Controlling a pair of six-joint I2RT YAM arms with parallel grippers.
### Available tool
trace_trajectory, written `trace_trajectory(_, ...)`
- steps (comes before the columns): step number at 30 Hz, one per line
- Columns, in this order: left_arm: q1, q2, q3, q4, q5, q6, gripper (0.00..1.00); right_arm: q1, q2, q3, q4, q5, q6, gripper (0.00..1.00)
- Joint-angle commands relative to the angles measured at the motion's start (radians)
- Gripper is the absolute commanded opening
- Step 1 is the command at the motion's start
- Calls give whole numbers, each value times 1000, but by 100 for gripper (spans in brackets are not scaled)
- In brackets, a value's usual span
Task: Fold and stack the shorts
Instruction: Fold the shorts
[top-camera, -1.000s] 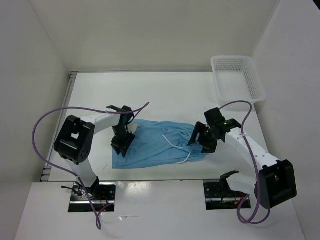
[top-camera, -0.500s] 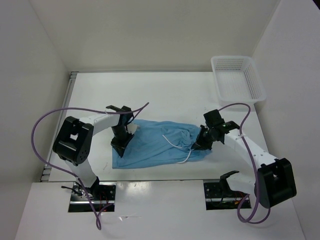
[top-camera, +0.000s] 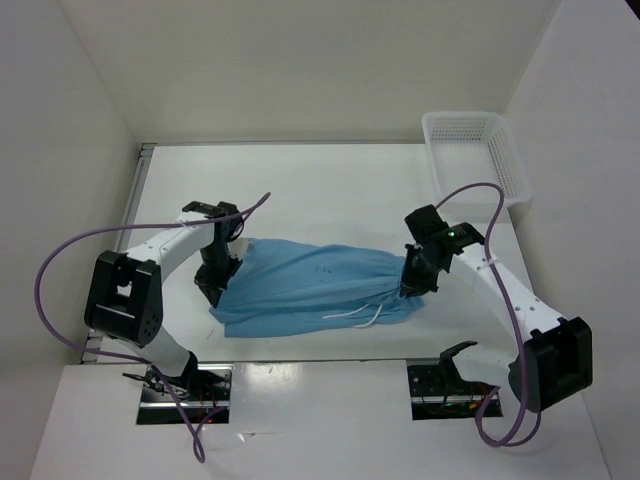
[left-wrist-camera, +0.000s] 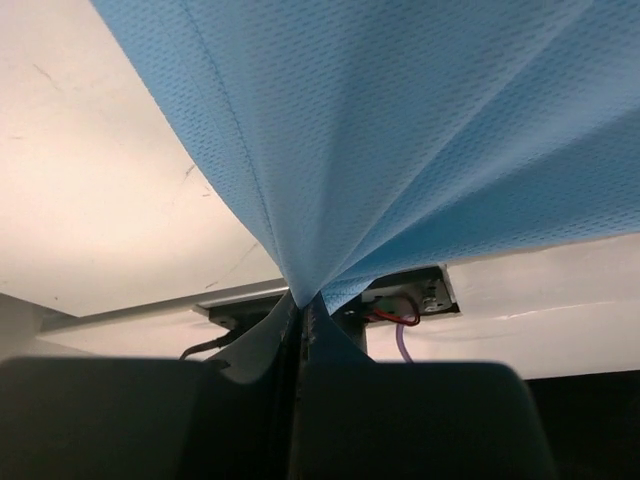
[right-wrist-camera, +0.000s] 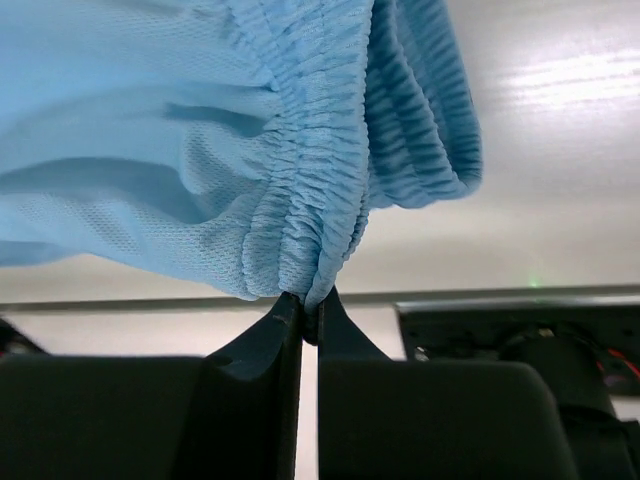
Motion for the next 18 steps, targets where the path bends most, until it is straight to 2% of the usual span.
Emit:
trace_trajectory(1, -28, -12, -22, -58, -19, 4, 0, 43, 43, 34, -115, 79, -41, 0)
trace_trajectory(4, -28, -3, -33, -58, -5, 4, 4, 84, 81, 34, -128, 105, -27, 0)
trace_trajectory(6, -38, -3, -33, -58, -5, 4, 10, 106, 81, 34, -137, 119, -7, 22)
trace_trajectory(7, -38, -3, -33, -58, 9, 4, 21, 106, 81, 44, -137, 119, -7, 25)
trace_trajectory(8, -38, -3, -33, -58, 23, 4, 30, 106, 81, 56, -161, 128, -7, 36)
trace_trajectory(11, -38, 6, -33, -58, 23, 4, 43, 74, 39, 89, -225, 101, -7, 57)
trace_trajectory(13, -38, 6, -19, -67, 9, 4, 45, 62, 2, 139, -250, 82, -41, 62)
trace_trajectory(14, -38, 6, 4, -67, -2, 4, 45, 51, -26, 149, -250, -9, -41, 62)
trace_trajectory(16, -28, 6, 50, -67, -14, 4, 45, 51, -63, 191, -250, -65, -1, 59)
trace_trajectory(17, -18, 20, 79, -67, -14, 4, 45, 51, -63, 210, -250, -65, 10, 55)
trace_trajectory(18, -18, 20, 137, -58, -23, 4, 45, 51, -31, 230, -250, -65, 10, 45)
